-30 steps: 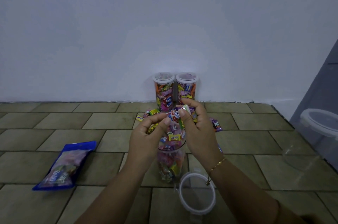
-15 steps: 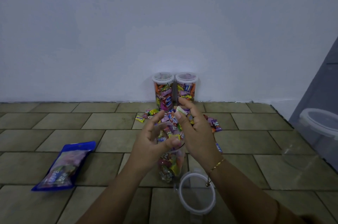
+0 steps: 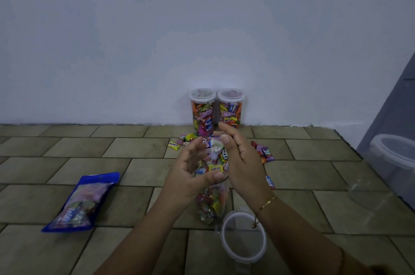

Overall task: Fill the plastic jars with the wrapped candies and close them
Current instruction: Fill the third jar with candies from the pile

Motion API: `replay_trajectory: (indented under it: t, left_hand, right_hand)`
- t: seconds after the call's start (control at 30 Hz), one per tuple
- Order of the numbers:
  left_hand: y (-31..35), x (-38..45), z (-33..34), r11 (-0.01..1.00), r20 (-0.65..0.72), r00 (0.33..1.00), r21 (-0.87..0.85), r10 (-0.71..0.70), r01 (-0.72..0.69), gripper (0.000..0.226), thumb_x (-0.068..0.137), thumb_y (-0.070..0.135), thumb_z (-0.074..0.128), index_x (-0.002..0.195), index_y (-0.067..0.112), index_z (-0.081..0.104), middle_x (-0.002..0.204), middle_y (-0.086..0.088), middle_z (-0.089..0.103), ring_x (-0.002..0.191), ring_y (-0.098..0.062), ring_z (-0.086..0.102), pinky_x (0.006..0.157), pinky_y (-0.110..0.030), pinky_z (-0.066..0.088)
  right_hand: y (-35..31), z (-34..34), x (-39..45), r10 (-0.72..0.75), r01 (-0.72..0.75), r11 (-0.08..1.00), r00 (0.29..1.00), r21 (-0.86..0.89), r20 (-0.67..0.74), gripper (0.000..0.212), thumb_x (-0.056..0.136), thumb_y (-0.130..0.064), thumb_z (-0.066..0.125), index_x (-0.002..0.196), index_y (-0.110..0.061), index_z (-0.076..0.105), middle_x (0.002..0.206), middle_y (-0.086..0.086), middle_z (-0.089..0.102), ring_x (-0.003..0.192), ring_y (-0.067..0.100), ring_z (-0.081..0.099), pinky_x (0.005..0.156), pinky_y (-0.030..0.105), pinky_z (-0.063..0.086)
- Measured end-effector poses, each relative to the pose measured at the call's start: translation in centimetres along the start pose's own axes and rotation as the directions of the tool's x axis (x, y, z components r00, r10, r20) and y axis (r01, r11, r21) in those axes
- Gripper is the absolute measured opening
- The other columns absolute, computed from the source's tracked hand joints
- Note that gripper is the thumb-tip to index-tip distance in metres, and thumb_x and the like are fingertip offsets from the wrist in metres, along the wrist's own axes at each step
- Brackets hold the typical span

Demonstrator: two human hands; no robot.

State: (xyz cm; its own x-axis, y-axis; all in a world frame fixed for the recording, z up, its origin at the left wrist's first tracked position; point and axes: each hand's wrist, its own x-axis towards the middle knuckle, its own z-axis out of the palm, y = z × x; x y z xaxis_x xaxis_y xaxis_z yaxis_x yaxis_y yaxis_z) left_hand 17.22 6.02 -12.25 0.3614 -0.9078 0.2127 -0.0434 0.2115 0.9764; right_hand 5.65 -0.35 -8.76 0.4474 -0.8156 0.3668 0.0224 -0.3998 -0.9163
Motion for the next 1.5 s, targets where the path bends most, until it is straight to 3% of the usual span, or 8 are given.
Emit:
replay_trajectory:
  t: [0.13, 0.4, 0.5, 0.83, 0.97, 1.17, 1.33, 1.5]
  left_hand:
    - [-0.1, 0.1, -0.3, 1.0, 0.031, 0.999, 0.012, -0.013, 0.013, 0.104, 0.035, 0.052, 0.091, 0.125, 0.029, 0.045, 0.113, 0.014, 0.065, 0.112, 0.002, 0.057, 0.087, -0.022, 0.052]
    - [-0.3, -0.4, -1.3, 0.999, 0.143, 0.99, 0.052, -0.009, 0.002, 0.129, 0.034, 0.027, 0.096, 0.141, 0.027, 0.023, 0.138, 0.005, 0.046, 0.12, -0.003, 0.054, 0.084, -0.022, 0.053]
    - [-1.6, -0.8, -1.2, 0.996, 0.156, 0.987, 0.091, -0.034, 0.02, 0.138, 0.038, 0.017, 0.096, 0.148, 0.022, 0.012, 0.134, 0.026, 0.049, 0.12, -0.005, 0.055, 0.091, -0.031, 0.052]
    - [-6.4, -2.3, -0.7, 0.985, -0.007, 0.998, 0.16, -0.061, 0.061, 0.1, 0.039, 0.03, 0.091, 0.126, 0.029, 0.042, 0.118, 0.018, 0.062, 0.11, 0.0, 0.059, 0.086, -0.018, 0.05]
    - [-6.8, -2.2, -2.0, 0.976, -0.119, 0.991, 0.2, -0.061, 0.084, 0.095, 0.037, 0.039, 0.091, 0.119, 0.039, 0.044, 0.119, 0.021, 0.057, 0.107, 0.005, 0.058, 0.091, -0.023, 0.05]
    - [-7.3, -1.4, -4.6, 0.965, -0.254, 0.965, 0.233, -0.06, 0.121, 0.095, 0.029, 0.058, 0.088, 0.109, 0.062, 0.036, 0.121, 0.023, 0.05, 0.116, -0.013, 0.055, 0.098, -0.044, 0.049]
    - [-8.2, -1.3, -4.9, 0.953, -0.251, 0.967, 0.282, -0.039, 0.112, 0.12, 0.031, 0.065, 0.086, 0.133, 0.044, 0.027, 0.131, 0.009, 0.047, 0.122, -0.017, 0.052, 0.102, -0.045, 0.046]
    - [-8.5, -1.2, -4.5, 0.945, -0.256, 0.966, 0.322, 0.032, 0.053, 0.109, 0.035, 0.063, 0.081, 0.127, 0.043, 0.025, 0.123, 0.029, 0.041, 0.113, 0.006, 0.048, 0.092, -0.008, 0.042]
  right_hand:
    - [0.1, 0.1, 0.0, -0.003, 0.003, 1.0, 1.0, -0.017, 0.003, 0.023, 0.096, -0.034, 0.036, 0.114, -0.041, 0.047, 0.119, -0.015, 0.057, 0.1, -0.028, 0.043, 0.08, -0.006, 0.031]
    - [0.6, 0.3, 0.1, -0.008, 0.006, 1.0, 0.998, 0.025, 0.061, 0.025, 0.098, -0.026, 0.04, 0.119, -0.032, 0.051, 0.121, -0.009, 0.06, 0.109, -0.009, 0.053, 0.087, 0.004, 0.041]
    - [0.9, 0.4, 0.2, 0.007, -0.011, 0.999, 0.996, 0.047, 0.086, 0.025, 0.096, -0.024, 0.047, 0.12, -0.032, 0.051, 0.12, -0.012, 0.06, 0.109, -0.01, 0.054, 0.085, 0.004, 0.042]
    - [0.9, 0.4, -0.2, -0.034, 0.032, 0.999, 0.992, 0.017, 0.126, 0.021, 0.093, -0.031, 0.051, 0.109, -0.044, 0.052, 0.121, -0.012, 0.056, 0.11, -0.009, 0.051, 0.092, 0.011, 0.043]
    - [3.1, -0.8, 0.3, -0.089, 0.086, 0.994, 0.995, -0.074, -0.043, 0.012, 0.093, -0.039, 0.049, 0.103, -0.039, 0.056, 0.113, -0.01, 0.058, 0.105, -0.005, 0.053, 0.089, 0.009, 0.041]
    - [11.7, -5.0, 0.4, 0.181, -0.208, 0.715, 0.977, -0.667, -0.111, 0.059, 0.087, -0.05, 0.054, 0.131, -0.012, 0.048, 0.134, 0.013, 0.046, 0.127, 0.028, 0.039, 0.107, 0.042, 0.033]
    - [13.6, -4.4, -0.8, 0.363, -0.237, 0.67, 0.931, -0.703, 0.033, 0.089, 0.078, -0.067, 0.052, 0.147, -0.02, 0.02, 0.154, 0.009, 0.019, 0.141, 0.027, 0.018, 0.115, 0.043, 0.022]
    - [13.7, -1.7, 0.1, 0.368, -0.055, 0.661, 0.893, -0.749, 0.259, 0.107, 0.069, -0.072, 0.058, 0.149, -0.027, 0.004, 0.158, 0.005, 0.001, 0.145, 0.023, -0.001, 0.117, 0.042, 0.013]
